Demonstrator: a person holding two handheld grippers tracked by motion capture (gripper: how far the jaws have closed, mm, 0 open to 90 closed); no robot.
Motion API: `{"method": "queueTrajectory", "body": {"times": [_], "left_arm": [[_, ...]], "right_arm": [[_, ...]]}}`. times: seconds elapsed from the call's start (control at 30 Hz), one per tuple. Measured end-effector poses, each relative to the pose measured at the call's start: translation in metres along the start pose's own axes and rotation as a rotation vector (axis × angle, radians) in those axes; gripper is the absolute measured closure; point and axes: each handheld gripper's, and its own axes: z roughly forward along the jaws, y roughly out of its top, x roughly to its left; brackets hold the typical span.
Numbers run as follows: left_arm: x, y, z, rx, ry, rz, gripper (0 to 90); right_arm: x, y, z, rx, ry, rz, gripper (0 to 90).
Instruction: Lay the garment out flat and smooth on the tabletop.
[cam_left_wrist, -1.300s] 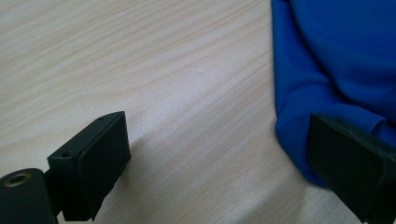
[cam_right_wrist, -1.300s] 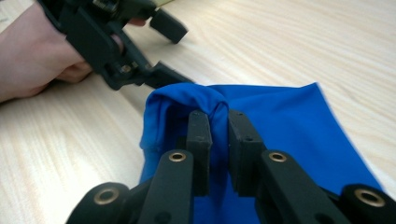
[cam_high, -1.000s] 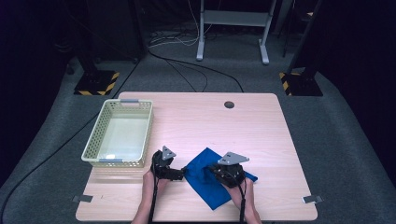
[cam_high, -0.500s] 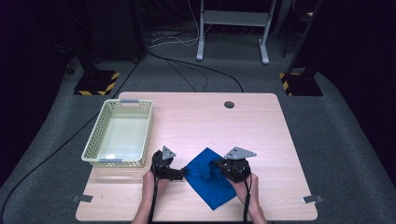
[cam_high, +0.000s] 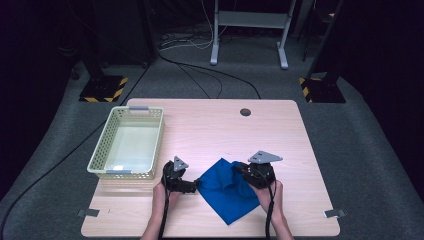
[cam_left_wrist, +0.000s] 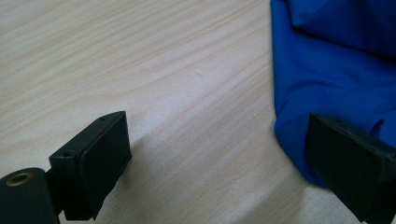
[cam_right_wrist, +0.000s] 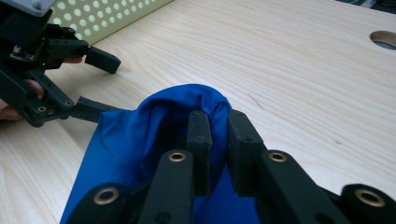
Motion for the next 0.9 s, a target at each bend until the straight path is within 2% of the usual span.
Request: {"method": "queueTrajectory", "body": {"times": [0.47,0.9], "left_arm": [[0.0,0.0,0.0,-0.001,-0.004,0.006,8.4],[0.0,0.0,-0.001,-0.006,-0.012,0.008,10.1]], "right_arm": [[-0.014,0.006,-0.005,-0.003,-0.033,0.003,80.7],[-0.031,0.015,-0.013,-0.029,-0.067,0.02,80.7]]}}
